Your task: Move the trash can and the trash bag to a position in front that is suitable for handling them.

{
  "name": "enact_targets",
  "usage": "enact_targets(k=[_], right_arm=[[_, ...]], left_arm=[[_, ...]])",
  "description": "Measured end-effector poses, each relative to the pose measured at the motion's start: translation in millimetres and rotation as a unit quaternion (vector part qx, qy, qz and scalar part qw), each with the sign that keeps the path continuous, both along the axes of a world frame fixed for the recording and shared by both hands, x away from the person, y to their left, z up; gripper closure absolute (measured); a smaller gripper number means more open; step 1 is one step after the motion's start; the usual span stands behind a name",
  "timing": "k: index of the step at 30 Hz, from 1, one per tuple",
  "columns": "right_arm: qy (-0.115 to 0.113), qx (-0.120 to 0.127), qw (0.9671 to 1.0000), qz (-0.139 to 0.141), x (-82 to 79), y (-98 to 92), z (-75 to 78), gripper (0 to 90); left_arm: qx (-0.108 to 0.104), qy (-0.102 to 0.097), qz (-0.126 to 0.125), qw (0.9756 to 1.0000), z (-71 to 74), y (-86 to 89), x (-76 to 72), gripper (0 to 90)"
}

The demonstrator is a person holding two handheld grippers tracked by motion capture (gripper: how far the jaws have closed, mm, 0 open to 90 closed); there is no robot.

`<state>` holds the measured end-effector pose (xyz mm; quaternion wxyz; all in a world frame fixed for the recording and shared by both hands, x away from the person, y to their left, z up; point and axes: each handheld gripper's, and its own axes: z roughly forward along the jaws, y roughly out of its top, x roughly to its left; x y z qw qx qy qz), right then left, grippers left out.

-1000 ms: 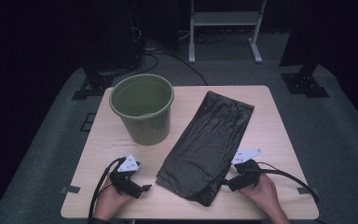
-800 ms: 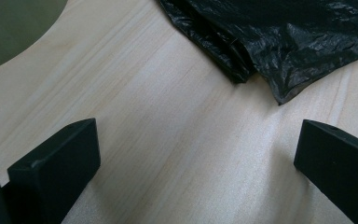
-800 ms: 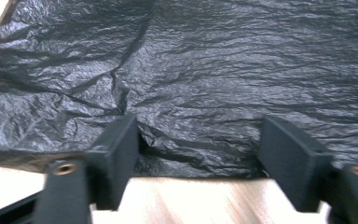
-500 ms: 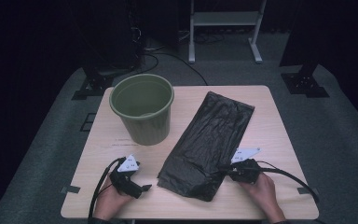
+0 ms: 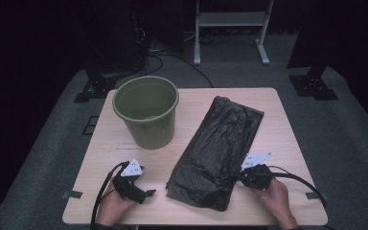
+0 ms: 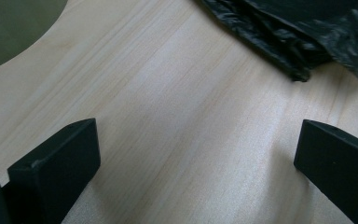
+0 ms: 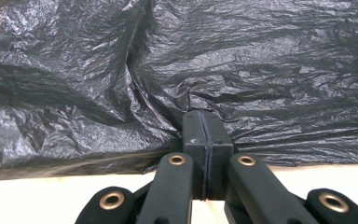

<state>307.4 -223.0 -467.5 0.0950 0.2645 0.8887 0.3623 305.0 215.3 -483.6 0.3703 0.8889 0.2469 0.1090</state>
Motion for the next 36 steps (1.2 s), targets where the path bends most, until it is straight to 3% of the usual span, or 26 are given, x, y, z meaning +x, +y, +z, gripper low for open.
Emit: enact_targets(k=[6, 16, 22, 25, 30, 36], right_arm=[[0.010, 0.010, 0.9999, -0.006, -7.2, -17.1, -1.2, 89.5], [0.007, 0.002, 0.9986, -0.052, -19.9, -62.9, 1.3, 89.4], [0.009, -0.006, 0.9962, -0.086, -26.3, -91.5, -1.1, 89.3], [0.003, -0.003, 0.9948, -0.102, -28.8, -102.3, 0.3, 81.6], [-0.020, 0.010, 0.9924, -0.121, -31.6, -105.5, 14.1, 60.1], [-0.030, 0.024, 0.9931, -0.110, -24.2, -85.1, 32.9, 47.7]], left_arm=[[-0.001, 0.000, 0.001, 1.0000, -0.1, 0.1, -0.3, 0.0], [0.000, 0.000, 0.003, 1.0000, 0.0, 0.7, -0.8, 0.0], [0.000, 0.000, 0.003, 1.0000, 0.1, 0.8, -0.9, 0.0], [0.001, 0.000, 0.004, 1.0000, 0.1, 0.8, -1.0, 0.0], [0.001, 0.000, 0.004, 1.0000, 0.1, 0.9, -1.1, 0.0], [0.000, 0.000, 0.004, 1.0000, 0.1, 0.8, -1.1, 0.0]])
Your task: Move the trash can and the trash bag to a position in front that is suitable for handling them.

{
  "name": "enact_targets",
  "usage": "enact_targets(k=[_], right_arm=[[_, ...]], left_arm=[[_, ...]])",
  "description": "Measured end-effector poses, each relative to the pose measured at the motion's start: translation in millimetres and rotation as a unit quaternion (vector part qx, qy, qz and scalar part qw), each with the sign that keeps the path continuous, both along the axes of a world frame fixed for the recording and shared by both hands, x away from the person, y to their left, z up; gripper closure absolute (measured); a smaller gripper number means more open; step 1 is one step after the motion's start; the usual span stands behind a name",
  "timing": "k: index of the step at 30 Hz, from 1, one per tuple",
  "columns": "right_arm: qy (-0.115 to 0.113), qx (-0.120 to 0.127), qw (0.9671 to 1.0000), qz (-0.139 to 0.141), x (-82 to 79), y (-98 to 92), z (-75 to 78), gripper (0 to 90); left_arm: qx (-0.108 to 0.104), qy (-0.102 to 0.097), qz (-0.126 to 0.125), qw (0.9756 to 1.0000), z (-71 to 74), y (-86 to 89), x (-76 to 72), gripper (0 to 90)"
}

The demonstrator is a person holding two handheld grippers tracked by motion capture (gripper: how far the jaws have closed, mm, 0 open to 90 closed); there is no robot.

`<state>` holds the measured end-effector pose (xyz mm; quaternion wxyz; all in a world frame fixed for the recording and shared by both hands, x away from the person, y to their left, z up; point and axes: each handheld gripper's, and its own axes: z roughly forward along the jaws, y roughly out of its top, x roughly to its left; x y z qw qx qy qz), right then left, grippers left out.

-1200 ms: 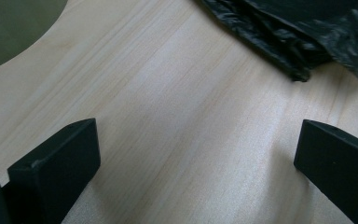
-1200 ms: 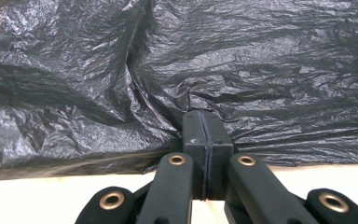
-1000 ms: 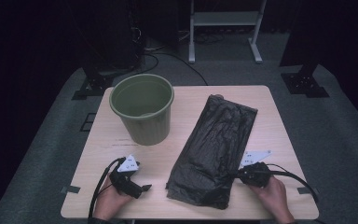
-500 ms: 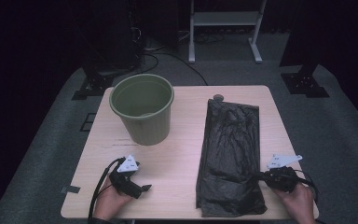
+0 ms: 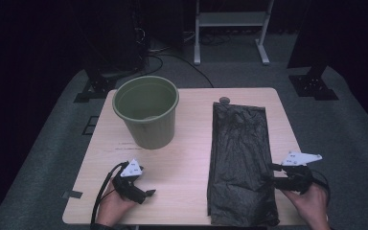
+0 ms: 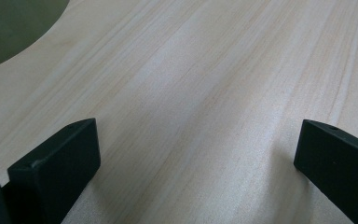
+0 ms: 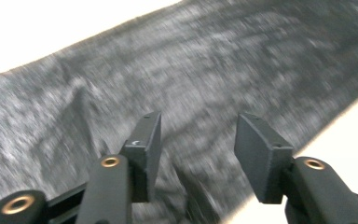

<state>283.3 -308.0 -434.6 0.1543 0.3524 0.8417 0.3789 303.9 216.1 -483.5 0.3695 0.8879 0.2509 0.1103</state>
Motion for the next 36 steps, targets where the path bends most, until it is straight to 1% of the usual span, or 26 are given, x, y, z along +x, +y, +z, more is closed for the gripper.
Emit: enact_targets(k=[1, 3, 4, 7, 9, 10, 11, 12, 13, 14, 15, 16, 17, 19, 20, 22, 24, 25, 26, 27, 28, 29, 31, 32, 34, 36], right_arm=[[-0.005, -0.003, 1.0000, 0.003, 4.5, 11.4, 4.2, 44.5], [-0.001, -0.004, 0.9999, 0.009, 10.6, 24.1, 8.3, 41.9], [-0.001, -0.004, 0.9999, 0.009, 10.6, 24.1, 8.3, 41.9], [-0.004, -0.010, 0.9998, 0.019, 19.4, 45.0, 14.3, 39.8], [-0.007, -0.001, 0.9997, 0.022, 26.0, 56.5, 17.6, 39.9], [-0.008, 0.002, 0.9996, 0.026, 32.4, 67.0, 19.7, 39.9], [-0.008, 0.002, 0.9996, 0.026, 32.4, 67.0, 19.7, 39.9], [-0.009, -0.001, 0.9994, 0.033, 40.9, 80.1, 21.5, 39.9], [-0.009, -0.001, 0.9994, 0.033, 40.9, 80.1, 21.5, 39.9], [-0.010, -0.001, 0.9992, 0.037, 46.2, 90.1, 23.0, 40.3], [-0.010, -0.001, 0.9992, 0.037, 46.2, 90.1, 23.0, 40.3], [-0.012, -0.001, 0.9991, 0.040, 52.5, 100.9, 23.8, 40.5], [-0.012, -0.001, 0.9991, 0.040, 52.5, 100.9, 23.8, 40.5], [-0.006, 0.004, 0.9990, 0.044, 61.6, 115.7, 21.9, 40.6], [-0.006, 0.004, 0.9990, 0.044, 61.6, 115.7, 21.9, 40.6], [-0.002, 0.007, 0.9989, 0.047, 67.2, 123.8, 17.3, 41.0], [0.005, -0.002, 0.9989, 0.046, 75.4, 135.2, 4.4, 41.1], [0.005, -0.002, 0.9989, 0.046, 75.4, 135.2, 4.4, 41.1], [0.008, -0.002, 0.9990, 0.045, 79.6, 140.6, -4.2, 41.2], [0.008, -0.002, 0.9990, 0.045, 79.6, 140.6, -4.2, 41.2], [0.010, -0.005, 0.9990, 0.043, 83.1, 144.9, -11.7, 41.2], [0.010, -0.005, 0.9990, 0.043, 83.1, 144.9, -11.7, 41.2], [0.018, -0.009, 0.9988, 0.044, 87.3, 149.6, -20.2, 41.1], [0.020, -0.016, 0.9987, 0.043, 89.8, 153.9, -25.7, 41.0], [0.021, -0.014, 0.9986, 0.046, 90.8, 154.9, -27.4, 41.1], [0.023, -0.021, 0.9987, 0.039, 92.6, 157.2, -33.2, 43.0]], left_arm=[[0.000, 0.000, 0.000, 1.0000, 0.0, 0.1, 0.0, 0.0], [0.000, 0.000, 0.000, 1.0000, 0.0, 0.0, -0.1, 0.0], [0.000, 0.000, 0.001, 1.0000, 0.0, 0.0, -0.1, 0.0], [0.000, 0.000, 0.001, 1.0000, 0.0, 0.0, -0.1, 0.0], [0.000, 0.000, 0.001, 1.0000, 0.0, 0.0, -0.1, 0.0], [0.000, 0.000, 0.001, 1.0000, 0.0, 0.0, -0.1, 0.0], [0.000, 0.000, 0.001, 1.0000, 0.0, 0.0, -0.1, 0.0], [0.000, 0.000, 0.001, 1.0000, 0.0, 0.0, -0.2, 0.0], [0.000, 0.000, 0.001, 1.0000, 0.0, 0.0, -0.2, 0.0], [0.000, 0.000, 0.001, 1.0000, 0.0, 0.0, -0.1, 0.0], [0.000, 0.000, 0.001, 1.0000, 0.0, 0.0, -0.1, 0.0], [0.000, 0.000, 0.001, 1.0000, 0.0, 0.1, -0.1, 0.0], [0.000, 0.000, 0.001, 1.0000, 0.0, 0.0, -0.1, 0.0], [-0.001, 0.000, 0.002, 1.0000, -0.1, -0.1, -0.2, 0.0], [-0.001, 0.000, 0.002, 1.0000, -0.1, -0.1, -0.2, 0.0], [-0.001, 0.000, 0.002, 1.0000, -0.1, -0.1, -0.2, 0.0], [-0.001, 0.000, 0.002, 1.0000, -0.1, -0.1, -0.2, 0.0], [-0.001, 0.000, 0.002, 1.0000, -0.1, -0.1, -0.2, 0.0], [0.000, 0.000, 0.001, 1.0000, 0.0, 0.1, -0.1, 0.0], [0.000, 0.000, 0.001, 1.0000, 0.0, 0.1, -0.1, 0.0], [0.000, 0.000, 0.001, 1.0000, 0.0, 0.1, -0.1, 0.0], [0.000, 0.000, 0.001, 1.0000, 0.0, 0.1, -0.1, 0.0], [0.000, 0.000, 0.001, 1.0000, 0.0, 0.0, -0.1, 0.0], [0.000, 0.000, 0.001, 1.0000, 0.0, 0.0, -0.1, 0.0], [0.000, 0.000, 0.001, 1.0000, 0.0, 0.0, -0.1, 0.0], [0.000, 0.000, 0.001, 1.0000, 0.0, 0.1, -0.1, 0.0]])
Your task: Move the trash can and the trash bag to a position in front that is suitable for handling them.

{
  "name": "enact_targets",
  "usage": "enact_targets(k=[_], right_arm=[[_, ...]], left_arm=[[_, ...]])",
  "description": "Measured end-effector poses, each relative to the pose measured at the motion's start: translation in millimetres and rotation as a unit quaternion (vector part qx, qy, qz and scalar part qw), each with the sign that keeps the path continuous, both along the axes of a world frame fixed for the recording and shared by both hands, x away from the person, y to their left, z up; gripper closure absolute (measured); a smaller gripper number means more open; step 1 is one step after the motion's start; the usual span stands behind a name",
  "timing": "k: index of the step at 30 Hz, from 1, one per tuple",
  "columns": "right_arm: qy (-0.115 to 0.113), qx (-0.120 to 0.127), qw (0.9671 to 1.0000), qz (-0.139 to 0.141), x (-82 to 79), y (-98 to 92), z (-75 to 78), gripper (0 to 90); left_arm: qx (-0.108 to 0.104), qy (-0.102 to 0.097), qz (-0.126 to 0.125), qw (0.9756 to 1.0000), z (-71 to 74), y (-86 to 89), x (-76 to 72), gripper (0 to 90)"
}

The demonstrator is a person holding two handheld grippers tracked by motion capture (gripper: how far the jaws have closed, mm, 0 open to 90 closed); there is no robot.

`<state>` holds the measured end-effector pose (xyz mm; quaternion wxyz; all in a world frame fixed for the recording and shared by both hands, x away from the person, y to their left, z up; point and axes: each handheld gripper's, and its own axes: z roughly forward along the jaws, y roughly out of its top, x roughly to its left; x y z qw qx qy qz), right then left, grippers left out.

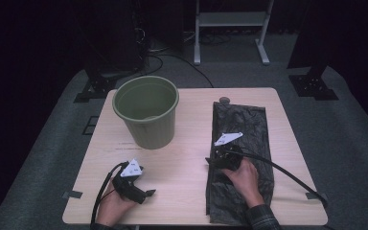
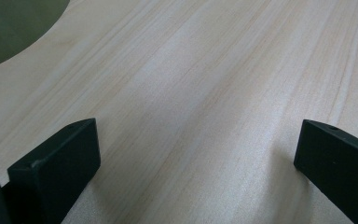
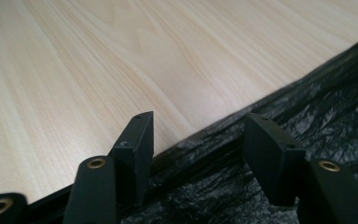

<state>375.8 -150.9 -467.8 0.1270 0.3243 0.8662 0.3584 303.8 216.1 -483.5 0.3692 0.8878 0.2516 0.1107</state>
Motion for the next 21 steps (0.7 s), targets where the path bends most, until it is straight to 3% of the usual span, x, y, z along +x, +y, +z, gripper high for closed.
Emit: enact_targets(k=[1, 2, 8, 9, 10, 13, 17, 21], right_arm=[[0.000, 0.000, 1.0000, 0.000, 0.0, 0.0, 0.0, 43.0], [0.004, -0.015, 0.9999, 0.000, 0.8, 0.9, -4.7, 48.8], [0.003, -0.001, 0.9999, 0.011, -1.6, 1.3, -5.2, 82.7], [0.003, -0.001, 0.9999, 0.011, -1.6, 1.3, -5.2, 82.7], [0.011, -0.002, 0.9998, 0.018, -1.6, 1.0, -4.4, 89.3], [0.012, -0.009, 0.9997, 0.021, -2.3, 0.4, -3.3, 89.6], [0.010, -0.032, 0.9983, 0.047, -11.7, -2.0, 1.8, 89.6], [0.006, -0.028, 0.9971, 0.070, -25.3, -6.9, 8.4, 89.6]], left_arm=[[0.000, 0.000, 0.000, 1.0000, 0.0, 0.0, 0.0, 0.0], [0.000, 0.000, 0.000, 1.0000, -0.1, 0.0, 0.0, 0.0], [0.000, 0.000, 0.000, 1.0000, 0.0, 0.0, -0.1, 0.0], [0.000, 0.000, 0.000, 1.0000, 0.0, 0.0, -0.1, 0.0], [0.000, 0.000, 0.000, 1.0000, 0.0, 0.0, 0.0, 0.0], [0.000, 0.000, 0.000, 1.0000, 0.0, -0.1, -0.1, 0.0], [0.000, 0.000, 0.000, 1.0000, 0.0, -0.1, -0.1, 0.0], [0.000, 0.000, 0.002, 1.0000, 0.0, 0.0, -0.4, 0.0]])
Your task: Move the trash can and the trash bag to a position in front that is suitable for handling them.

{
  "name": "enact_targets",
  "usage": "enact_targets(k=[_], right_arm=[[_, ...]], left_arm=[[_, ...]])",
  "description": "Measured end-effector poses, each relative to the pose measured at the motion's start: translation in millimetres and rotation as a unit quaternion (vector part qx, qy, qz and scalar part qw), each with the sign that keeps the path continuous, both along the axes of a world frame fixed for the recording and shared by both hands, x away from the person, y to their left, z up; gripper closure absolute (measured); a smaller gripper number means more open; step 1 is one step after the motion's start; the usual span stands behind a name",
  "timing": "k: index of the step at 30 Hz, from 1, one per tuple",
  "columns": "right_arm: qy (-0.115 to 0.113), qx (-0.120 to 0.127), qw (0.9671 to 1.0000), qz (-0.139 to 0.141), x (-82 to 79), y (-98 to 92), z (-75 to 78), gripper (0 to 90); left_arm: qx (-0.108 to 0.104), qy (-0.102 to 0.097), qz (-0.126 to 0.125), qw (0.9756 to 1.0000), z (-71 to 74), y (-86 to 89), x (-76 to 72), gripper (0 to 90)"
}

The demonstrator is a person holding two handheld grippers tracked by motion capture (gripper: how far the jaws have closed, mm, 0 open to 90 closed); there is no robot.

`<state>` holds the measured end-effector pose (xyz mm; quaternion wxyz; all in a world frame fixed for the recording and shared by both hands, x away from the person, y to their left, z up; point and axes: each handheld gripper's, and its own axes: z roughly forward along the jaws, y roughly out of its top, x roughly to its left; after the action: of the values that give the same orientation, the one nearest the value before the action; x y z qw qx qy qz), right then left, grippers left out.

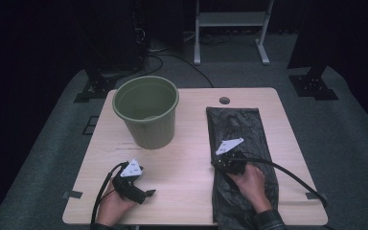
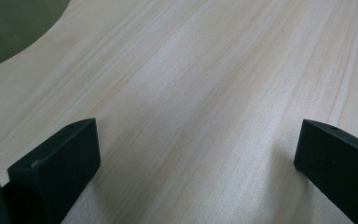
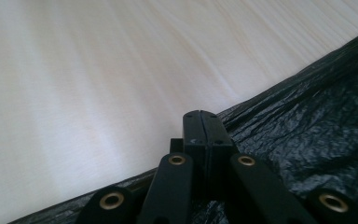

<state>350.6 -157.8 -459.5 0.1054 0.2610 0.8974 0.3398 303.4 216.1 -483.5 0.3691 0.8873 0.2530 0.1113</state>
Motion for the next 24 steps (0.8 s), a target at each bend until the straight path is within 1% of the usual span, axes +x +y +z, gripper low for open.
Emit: enact_targets(k=[1, 3, 4, 5, 7, 8, 9, 10, 11, 12, 13, 14, 16, 18, 19, 21, 22, 23, 24], right_arm=[[0.002, 0.015, 0.9998, 0.008, -8.4, -7.7, 4.2, 89.6], [0.004, 0.020, 0.9997, 0.012, -17.3, -15.8, 7.6, 89.5], [0.004, 0.020, 0.9997, 0.012, -17.3, -15.8, 7.6, 89.5], [0.004, 0.023, 0.9996, 0.016, -26.3, -23.7, 8.9, 89.5], [0.004, 0.025, 0.9994, 0.022, -35.4, -30.7, 8.9, 89.5], [0.004, 0.025, 0.9994, 0.022, -35.4, -30.7, 8.9, 89.5], [0.004, 0.023, 0.9994, 0.024, -40.0, -33.8, 8.6, 89.5], [0.007, 0.025, 0.9992, 0.032, -50.7, -39.4, 6.8, 89.4], [0.007, 0.024, 0.9991, 0.034, -54.2, -41.2, 5.9, 89.4], [0.006, 0.018, 0.9992, 0.035, -58.4, -43.3, 4.7, 89.3], [0.005, 0.007, 0.9994, 0.034, -62.4, -44.6, 3.5, 89.3], [0.007, 0.005, 0.9993, 0.035, -65.8, -46.5, 1.6, 89.2], [0.012, 0.015, 0.9991, 0.038, -71.3, -51.6, -2.0, 88.5], [0.015, 0.013, 0.9991, 0.038, -73.8, -53.3, -3.2, 87.4], [0.015, 0.015, 0.9989, 0.041, -78.0, -57.0, -4.5, 83.5], [0.016, 0.018, 0.9988, 0.042, -79.6, -58.9, -4.1, 83.0], [0.017, 0.023, 0.9986, 0.044, -81.4, -61.6, -2.5, 79.8], [0.009, 0.028, 0.9988, 0.039, -83.2, -65.3, 1.6, 69.6], [0.009, 0.028, 0.9988, 0.039, -83.2, -65.3, 1.6, 69.6]], left_arm=[[0.000, 0.000, 0.001, 1.0000, 0.0, 0.0, -0.1, 0.0], [0.000, 0.000, 0.001, 1.0000, 0.0, 0.0, -0.1, 0.0], [0.000, 0.000, 0.001, 1.0000, 0.0, 0.0, -0.1, 0.0], [0.000, 0.000, 0.001, 1.0000, 0.0, 0.0, -0.2, 0.0], [0.000, 0.000, 0.001, 1.0000, 0.0, 0.0, -0.3, 0.0], [0.000, 0.000, 0.001, 1.0000, 0.0, 0.0, -0.3, 0.0], [0.000, 0.000, 0.002, 1.0000, 0.0, 0.0, -0.3, 0.0], [0.000, 0.000, 0.002, 1.0000, 0.0, 0.1, -0.3, 0.0], [0.000, 0.000, 0.002, 1.0000, 0.0, 0.0, -0.4, 0.0], [0.000, 0.000, 0.002, 1.0000, 0.0, 0.0, -0.4, 0.0], [0.000, 0.000, 0.002, 1.0000, 0.0, 0.0, -0.4, 0.0], [0.000, 0.000, 0.002, 1.0000, 0.0, 0.0, -0.4, 0.0], [0.000, 0.000, 0.003, 1.0000, 0.0, 0.0, -0.6, 0.0], [0.000, 0.000, 0.003, 1.0000, 0.0, 0.1, -0.6, 0.0], [0.000, 0.000, 0.004, 1.0000, 0.0, 0.1, -0.7, 0.0], [0.000, 0.000, 0.004, 1.0000, 0.0, 0.0, -0.8, 0.0], [0.000, 0.000, 0.004, 1.0000, 0.0, 0.0, -0.8, 0.0], [0.000, 0.000, 0.004, 1.0000, 0.0, 0.0, -0.8, 0.0], [0.000, 0.000, 0.004, 1.0000, 0.0, 0.0, -0.8, 0.0]])
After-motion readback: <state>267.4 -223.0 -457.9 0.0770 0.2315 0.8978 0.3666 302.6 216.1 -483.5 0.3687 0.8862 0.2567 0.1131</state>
